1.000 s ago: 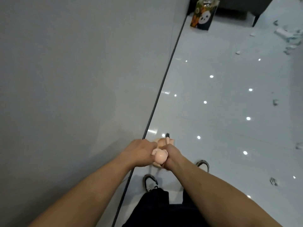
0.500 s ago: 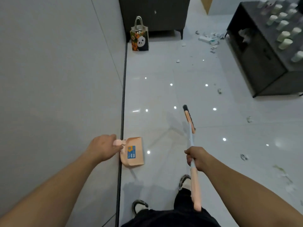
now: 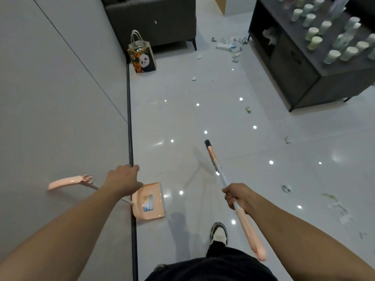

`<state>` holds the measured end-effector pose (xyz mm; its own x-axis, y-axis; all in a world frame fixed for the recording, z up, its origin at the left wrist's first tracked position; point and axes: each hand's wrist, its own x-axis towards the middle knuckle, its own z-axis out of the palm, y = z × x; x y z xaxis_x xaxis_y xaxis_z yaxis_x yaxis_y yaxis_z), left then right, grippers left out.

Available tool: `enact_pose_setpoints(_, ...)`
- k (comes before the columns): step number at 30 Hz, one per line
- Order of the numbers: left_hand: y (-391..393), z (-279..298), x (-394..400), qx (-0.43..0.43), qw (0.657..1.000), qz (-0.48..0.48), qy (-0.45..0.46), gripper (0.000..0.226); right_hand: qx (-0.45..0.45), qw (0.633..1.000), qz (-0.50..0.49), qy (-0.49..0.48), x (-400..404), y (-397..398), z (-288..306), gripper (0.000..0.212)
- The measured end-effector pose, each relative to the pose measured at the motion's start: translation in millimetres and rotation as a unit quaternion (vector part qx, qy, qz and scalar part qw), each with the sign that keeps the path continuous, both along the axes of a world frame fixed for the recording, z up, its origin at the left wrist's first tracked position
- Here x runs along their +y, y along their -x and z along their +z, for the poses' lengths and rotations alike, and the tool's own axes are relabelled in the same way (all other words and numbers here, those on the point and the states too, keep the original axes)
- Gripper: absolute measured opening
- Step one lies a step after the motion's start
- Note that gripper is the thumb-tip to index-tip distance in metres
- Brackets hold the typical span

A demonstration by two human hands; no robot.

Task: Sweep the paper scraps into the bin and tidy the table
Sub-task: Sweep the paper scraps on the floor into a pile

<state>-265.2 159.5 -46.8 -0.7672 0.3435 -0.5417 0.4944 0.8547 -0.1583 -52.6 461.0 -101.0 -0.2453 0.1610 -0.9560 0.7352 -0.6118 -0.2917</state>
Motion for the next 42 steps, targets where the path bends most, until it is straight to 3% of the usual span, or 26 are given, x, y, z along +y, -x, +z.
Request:
enact_pose_setpoints(9,6.6,-4.2,174.7,-0.05,0.989,-0.1,-0.091,0.06,0.006,0.999,-0.041,0.024,97.4,15.4,-5.1,0.016)
enact_pose_setpoints(16,92.6,-14.7,289.0,-0.082,0.978,-0.14,-0.131,0.06,-0.013,0.995,-0.095,0.029,170.1,79.0,-10.6,0.01)
enact_pose_setpoints(24,273.7,-14.3,406.0,-0.117,0.969,-0.122,-0.181,0.059,-0.017,0.994,-0.106,0.018,264.3,276.8,4.9,0.011)
enact_pose_setpoints(29,404.0,5.8,448.9,-0.101,0.973,-0.099,-0.182,0.058,0.029,0.993,-0.099,0.047,321.6,424.6,35.3,0.015)
enact_pose_setpoints(32,471.0,14.8,467.2,-0.102,0.974,-0.057,-0.192,0.058,0.043,0.997,-0.027,0.062,345.6,498.2,46.2,0.032)
enact_pose_setpoints(38,594.6,4.4,494.7,-0.099,0.975,-0.002,-0.2,0.058,0.042,0.978,0.202,-0.028,384.5,653.7,33.3,0.018)
enact_pose_setpoints(42,687.9,-14.7,520.2,-0.091,0.979,0.033,-0.18,0.055,0.048,0.938,0.329,-0.101,410.3,773.0,12.3,0.021)
